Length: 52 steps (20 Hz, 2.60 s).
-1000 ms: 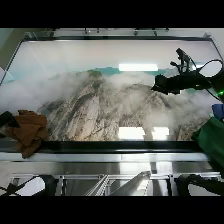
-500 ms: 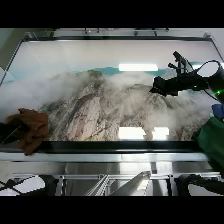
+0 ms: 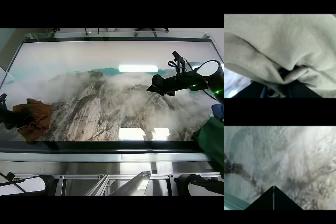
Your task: Fold the shirts.
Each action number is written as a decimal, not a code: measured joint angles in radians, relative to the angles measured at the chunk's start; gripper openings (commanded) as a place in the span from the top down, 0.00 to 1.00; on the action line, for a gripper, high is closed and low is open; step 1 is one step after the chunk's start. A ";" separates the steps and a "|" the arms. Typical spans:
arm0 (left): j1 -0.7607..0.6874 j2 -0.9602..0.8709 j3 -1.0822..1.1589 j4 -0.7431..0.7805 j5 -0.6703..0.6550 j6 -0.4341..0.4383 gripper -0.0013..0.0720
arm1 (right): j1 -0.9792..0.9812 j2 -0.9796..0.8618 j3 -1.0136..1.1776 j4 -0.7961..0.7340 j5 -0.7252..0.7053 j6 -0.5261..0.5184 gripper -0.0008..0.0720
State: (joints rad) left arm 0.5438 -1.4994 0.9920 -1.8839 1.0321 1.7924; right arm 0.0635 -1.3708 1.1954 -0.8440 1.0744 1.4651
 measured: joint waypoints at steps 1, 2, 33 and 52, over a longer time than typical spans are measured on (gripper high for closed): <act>-0.034 -0.006 0.018 -0.051 0.004 0.031 0.95 | 0.000 0.000 0.000 0.002 0.000 0.000 0.95; -0.072 -0.011 0.034 -0.103 0.030 0.062 0.95 | 0.000 0.000 0.000 0.005 0.000 0.000 0.95; -0.863 -0.016 0.074 -0.267 0.276 0.021 0.96 | -0.060 -0.021 -0.219 -0.202 0.058 -0.076 0.22; -0.888 -0.099 0.059 -0.424 0.114 0.024 0.02 | -0.060 -0.246 -0.282 0.476 0.081 -0.585 0.95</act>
State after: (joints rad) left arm -0.3439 -1.5986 1.0512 -2.3081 1.1465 1.8168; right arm 0.0032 -1.6173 0.9131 -0.3683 1.1557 0.8799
